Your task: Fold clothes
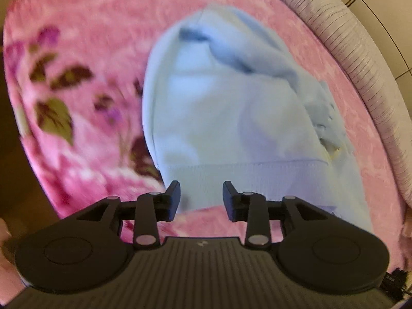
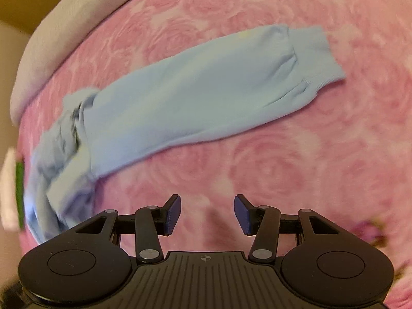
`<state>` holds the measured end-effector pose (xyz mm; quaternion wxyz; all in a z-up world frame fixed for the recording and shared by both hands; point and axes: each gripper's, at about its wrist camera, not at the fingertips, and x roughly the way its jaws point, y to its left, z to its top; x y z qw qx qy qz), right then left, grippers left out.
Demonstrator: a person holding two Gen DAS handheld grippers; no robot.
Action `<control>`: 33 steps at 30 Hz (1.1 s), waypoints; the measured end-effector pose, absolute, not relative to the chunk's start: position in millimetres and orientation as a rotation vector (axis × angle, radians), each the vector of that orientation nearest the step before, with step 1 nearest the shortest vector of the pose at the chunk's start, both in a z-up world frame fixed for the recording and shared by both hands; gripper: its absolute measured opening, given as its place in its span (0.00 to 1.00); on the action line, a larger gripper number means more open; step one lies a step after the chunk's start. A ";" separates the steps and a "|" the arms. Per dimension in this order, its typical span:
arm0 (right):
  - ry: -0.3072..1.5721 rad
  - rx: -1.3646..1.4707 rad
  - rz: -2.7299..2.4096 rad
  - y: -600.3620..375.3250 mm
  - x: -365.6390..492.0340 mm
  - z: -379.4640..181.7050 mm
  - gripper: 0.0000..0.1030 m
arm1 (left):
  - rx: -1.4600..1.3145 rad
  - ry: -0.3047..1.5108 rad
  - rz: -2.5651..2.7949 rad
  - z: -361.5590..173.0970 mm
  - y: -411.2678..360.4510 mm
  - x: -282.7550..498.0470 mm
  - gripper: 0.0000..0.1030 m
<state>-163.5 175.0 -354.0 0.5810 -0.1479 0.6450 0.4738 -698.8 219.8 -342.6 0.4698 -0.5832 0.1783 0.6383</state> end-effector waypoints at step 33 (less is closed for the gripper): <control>0.700 0.154 1.201 374.9 -70.7 -236.1 0.22 | -1.377 0.393 1.389 -342.3 252.6 -739.9 0.09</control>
